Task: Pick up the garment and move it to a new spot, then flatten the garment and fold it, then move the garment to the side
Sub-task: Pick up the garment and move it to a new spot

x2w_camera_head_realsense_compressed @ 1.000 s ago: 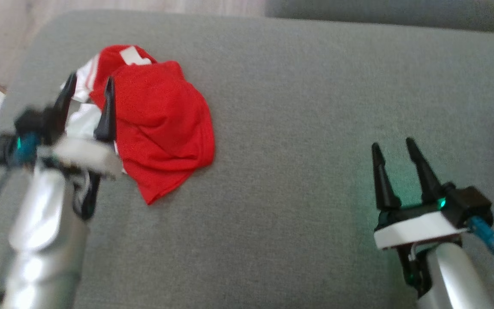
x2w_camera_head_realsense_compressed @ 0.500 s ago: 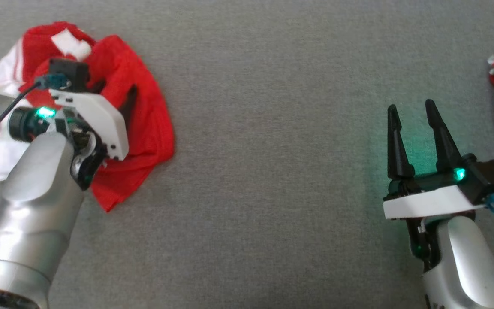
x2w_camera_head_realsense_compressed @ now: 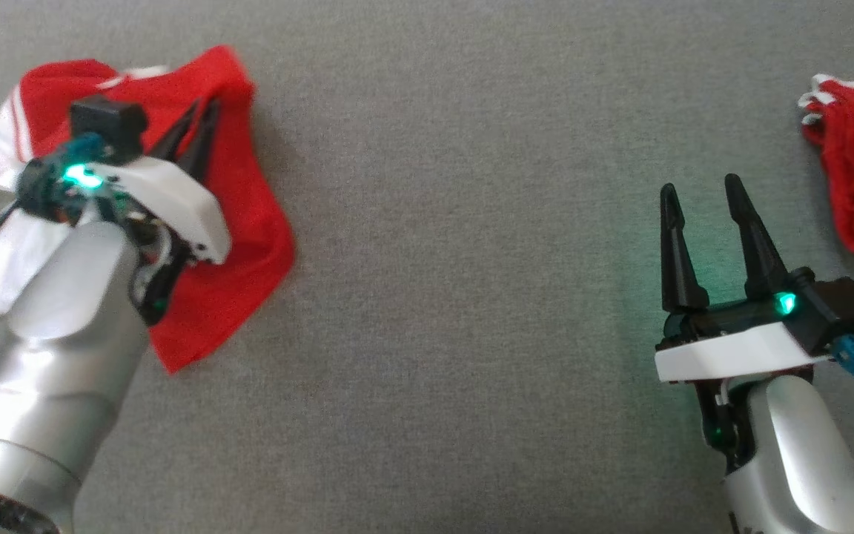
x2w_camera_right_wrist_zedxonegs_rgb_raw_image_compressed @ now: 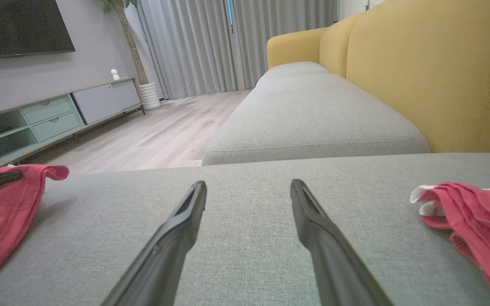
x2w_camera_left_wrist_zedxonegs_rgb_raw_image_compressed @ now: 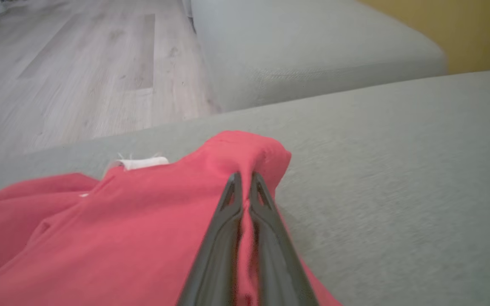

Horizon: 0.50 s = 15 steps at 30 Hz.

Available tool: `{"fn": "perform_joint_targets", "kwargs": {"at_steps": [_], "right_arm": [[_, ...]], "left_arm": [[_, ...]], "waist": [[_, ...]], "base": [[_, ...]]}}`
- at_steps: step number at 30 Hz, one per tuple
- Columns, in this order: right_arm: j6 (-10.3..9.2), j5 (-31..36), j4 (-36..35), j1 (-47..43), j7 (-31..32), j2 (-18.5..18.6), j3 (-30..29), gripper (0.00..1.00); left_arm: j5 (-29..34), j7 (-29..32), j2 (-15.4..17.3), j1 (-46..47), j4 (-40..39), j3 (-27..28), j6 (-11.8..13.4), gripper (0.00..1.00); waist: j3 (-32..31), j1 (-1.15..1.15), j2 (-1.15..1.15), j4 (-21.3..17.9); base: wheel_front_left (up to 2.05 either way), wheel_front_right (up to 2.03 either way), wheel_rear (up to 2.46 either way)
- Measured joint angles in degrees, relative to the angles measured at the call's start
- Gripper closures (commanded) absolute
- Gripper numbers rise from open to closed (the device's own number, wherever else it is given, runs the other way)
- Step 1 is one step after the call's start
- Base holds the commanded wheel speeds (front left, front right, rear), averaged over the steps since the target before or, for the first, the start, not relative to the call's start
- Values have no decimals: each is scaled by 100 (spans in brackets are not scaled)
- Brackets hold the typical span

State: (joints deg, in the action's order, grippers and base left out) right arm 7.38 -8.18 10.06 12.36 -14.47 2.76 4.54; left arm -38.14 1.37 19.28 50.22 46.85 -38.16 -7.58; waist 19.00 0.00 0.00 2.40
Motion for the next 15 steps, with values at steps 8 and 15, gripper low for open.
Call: {"fn": "perform_joint_targets", "kwargs": {"at_steps": [8,15], "right_arm": [[0,-110,54,-9,0,0,76,0],[0,-315,27,-2,-2,0,185,0]], "left_arm": [[-200,-1111,-24,14,-1070,-947,0,100],[-224,-1260,-322,442,-1483,-1369,0,100]], "waist": [[-346,-1,0,-209],[-338,0,0,-606]], "base": [[0,0,0],[0,0,0]]}}
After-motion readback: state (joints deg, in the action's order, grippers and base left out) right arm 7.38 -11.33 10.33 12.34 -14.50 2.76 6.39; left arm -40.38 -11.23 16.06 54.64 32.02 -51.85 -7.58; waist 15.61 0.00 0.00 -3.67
